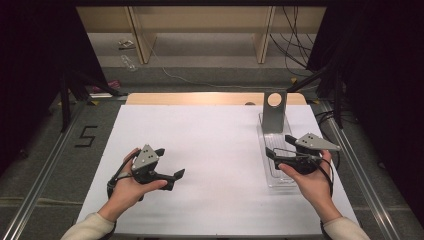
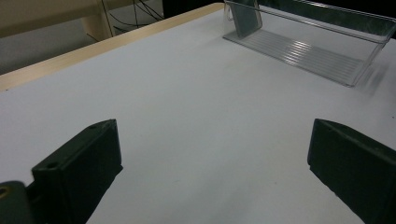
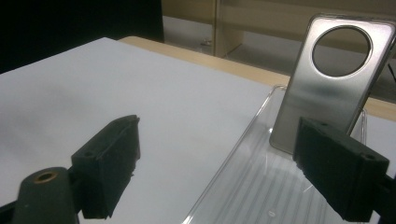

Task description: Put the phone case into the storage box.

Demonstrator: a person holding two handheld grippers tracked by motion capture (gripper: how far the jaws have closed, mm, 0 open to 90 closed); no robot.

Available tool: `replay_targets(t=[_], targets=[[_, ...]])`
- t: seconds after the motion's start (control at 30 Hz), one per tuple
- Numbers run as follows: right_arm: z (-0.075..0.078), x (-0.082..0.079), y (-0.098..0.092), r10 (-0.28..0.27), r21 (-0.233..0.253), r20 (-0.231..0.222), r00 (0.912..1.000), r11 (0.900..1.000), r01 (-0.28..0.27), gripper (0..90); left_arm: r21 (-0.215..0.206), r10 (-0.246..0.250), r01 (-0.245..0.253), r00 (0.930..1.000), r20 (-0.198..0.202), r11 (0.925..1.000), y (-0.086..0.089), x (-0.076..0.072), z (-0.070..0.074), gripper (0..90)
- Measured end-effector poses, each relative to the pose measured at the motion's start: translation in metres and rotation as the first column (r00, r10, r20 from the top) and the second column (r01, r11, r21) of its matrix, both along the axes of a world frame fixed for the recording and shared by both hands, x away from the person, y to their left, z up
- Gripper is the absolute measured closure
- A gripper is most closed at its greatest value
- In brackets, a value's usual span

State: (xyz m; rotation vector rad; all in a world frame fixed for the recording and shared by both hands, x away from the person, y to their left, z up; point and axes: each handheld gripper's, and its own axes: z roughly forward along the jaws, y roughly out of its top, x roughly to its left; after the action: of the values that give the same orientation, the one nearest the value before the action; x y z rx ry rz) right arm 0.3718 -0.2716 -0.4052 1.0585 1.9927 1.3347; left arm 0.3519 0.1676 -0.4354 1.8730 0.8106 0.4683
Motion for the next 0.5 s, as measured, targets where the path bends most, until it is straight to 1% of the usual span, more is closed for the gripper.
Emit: replay_targets(t=[0.1, 0.2, 0.5], targets=[[-0.001, -0.005, -0.001, 0.005, 0.003, 0.003, 1.0, 1.0, -0.005, 15.8, 0.0, -0.003, 0.003, 1.0, 0.002, 1.0, 0.001, -0.002, 0.0, 2.3], [-0.004, -0.01, -0.002, 0.012, 0.005, 0.003, 0.9999, 1.0, -0.012, 15.8, -0.002, 0.004, -0.004, 1.0, 0.002, 1.0, 0.003, -0.003, 0.0, 2.3], [-0.014, -0.022, -0.007, 0.028, 0.004, -0.004, 0.9996, 1.0, -0.028, 15.8, -0.007, 0.009, -0.009, 0.9999, 0.006, 0.9999, 0.007, -0.006, 0.0, 2.3]])
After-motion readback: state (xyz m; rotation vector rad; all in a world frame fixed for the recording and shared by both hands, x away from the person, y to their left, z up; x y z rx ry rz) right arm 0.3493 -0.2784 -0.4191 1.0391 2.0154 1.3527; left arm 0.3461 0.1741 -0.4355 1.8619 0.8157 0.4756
